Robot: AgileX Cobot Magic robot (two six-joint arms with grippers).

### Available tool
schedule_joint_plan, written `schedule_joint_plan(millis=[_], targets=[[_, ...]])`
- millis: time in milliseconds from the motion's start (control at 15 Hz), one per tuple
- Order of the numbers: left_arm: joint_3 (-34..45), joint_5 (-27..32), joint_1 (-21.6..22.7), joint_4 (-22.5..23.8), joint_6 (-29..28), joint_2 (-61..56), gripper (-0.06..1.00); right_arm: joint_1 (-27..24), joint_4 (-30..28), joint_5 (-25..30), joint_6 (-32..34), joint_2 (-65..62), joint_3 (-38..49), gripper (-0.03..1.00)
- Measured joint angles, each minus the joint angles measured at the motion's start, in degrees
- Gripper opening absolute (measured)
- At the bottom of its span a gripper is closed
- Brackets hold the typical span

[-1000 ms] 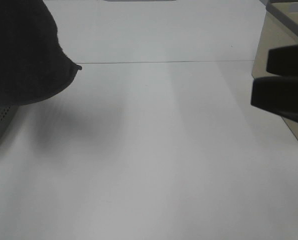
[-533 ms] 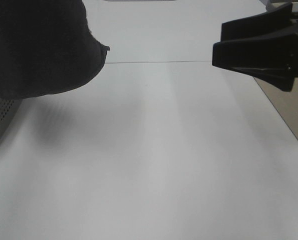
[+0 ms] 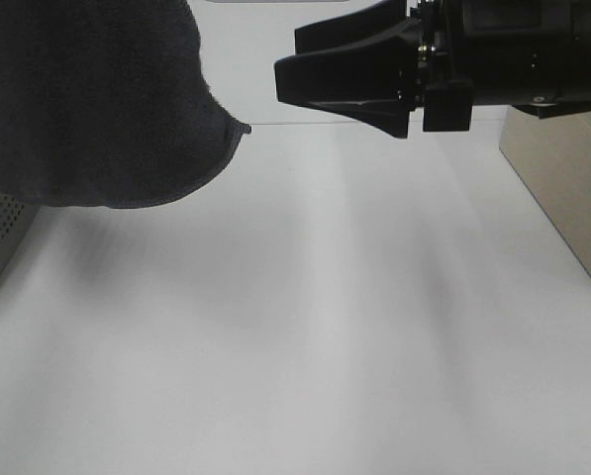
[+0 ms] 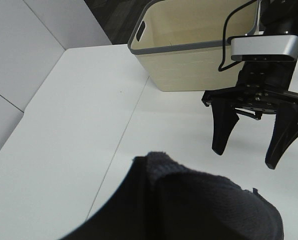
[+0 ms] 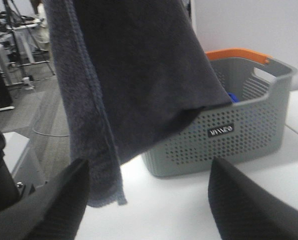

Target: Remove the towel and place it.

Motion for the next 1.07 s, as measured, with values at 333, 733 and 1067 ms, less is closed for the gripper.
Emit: schedule_joint_plan(millis=[333,733,1067], targets=[[0.0,0.0,0.0,-0.1,1.1,0.0,0.0,1.3,-6.0,7.6,1.8,6.4,-7.7,0.68],[0.0,0.0,0.0,-0.1,1.1,0.0,0.0,5.9,-8.0,0.3,5.2,8.1,-11.7,0.77],[0.0,0.0,0.0,-0.1,1.1,0.0,0.0,10.7,-6.1,-6.9,0.1,9.0,-13.3,0.84]])
